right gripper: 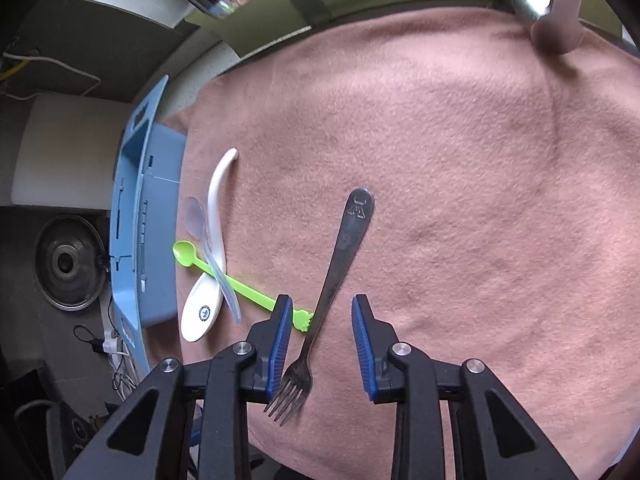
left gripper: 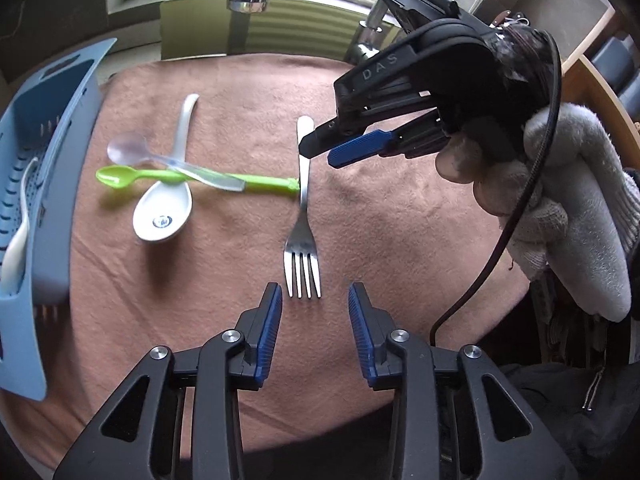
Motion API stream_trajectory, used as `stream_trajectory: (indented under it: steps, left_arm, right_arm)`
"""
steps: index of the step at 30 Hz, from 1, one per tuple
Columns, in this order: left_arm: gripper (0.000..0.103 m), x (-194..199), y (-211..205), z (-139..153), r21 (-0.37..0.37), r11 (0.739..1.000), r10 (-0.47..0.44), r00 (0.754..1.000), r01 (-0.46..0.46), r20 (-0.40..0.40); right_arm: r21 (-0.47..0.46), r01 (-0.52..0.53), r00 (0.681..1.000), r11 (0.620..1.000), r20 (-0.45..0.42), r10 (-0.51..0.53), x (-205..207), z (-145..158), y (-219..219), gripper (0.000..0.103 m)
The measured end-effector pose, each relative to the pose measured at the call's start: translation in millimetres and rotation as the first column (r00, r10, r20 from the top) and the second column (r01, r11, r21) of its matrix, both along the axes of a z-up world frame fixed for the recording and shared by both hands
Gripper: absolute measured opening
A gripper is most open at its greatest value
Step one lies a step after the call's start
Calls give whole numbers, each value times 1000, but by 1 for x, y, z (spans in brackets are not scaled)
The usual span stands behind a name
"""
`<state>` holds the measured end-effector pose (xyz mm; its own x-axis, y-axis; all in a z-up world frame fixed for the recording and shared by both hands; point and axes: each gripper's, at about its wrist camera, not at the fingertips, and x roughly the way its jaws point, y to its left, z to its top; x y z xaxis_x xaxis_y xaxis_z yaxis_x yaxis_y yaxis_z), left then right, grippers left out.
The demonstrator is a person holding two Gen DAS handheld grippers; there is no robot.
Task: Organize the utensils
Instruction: 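Move both grippers back over the metal fork on the towel, then close the right gripper on the metal fork handle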
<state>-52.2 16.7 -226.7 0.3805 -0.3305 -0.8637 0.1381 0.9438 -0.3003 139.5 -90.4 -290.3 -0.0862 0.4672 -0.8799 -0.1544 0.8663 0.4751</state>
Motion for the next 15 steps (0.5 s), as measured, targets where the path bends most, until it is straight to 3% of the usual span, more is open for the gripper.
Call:
stream_trajectory:
  steps: [10, 15]
  left_arm:
    - [33, -3, -12, -20, 41, 999, 16, 1000, -15, -2]
    - [33, 1, -19, -24, 68, 998, 12, 1000, -13, 7]
  right_arm:
    - [-10, 31, 999, 999, -35, -31, 4, -10, 7, 23]
    - [-71, 22, 1000, 997, -13, -23, 6, -10, 16, 18]
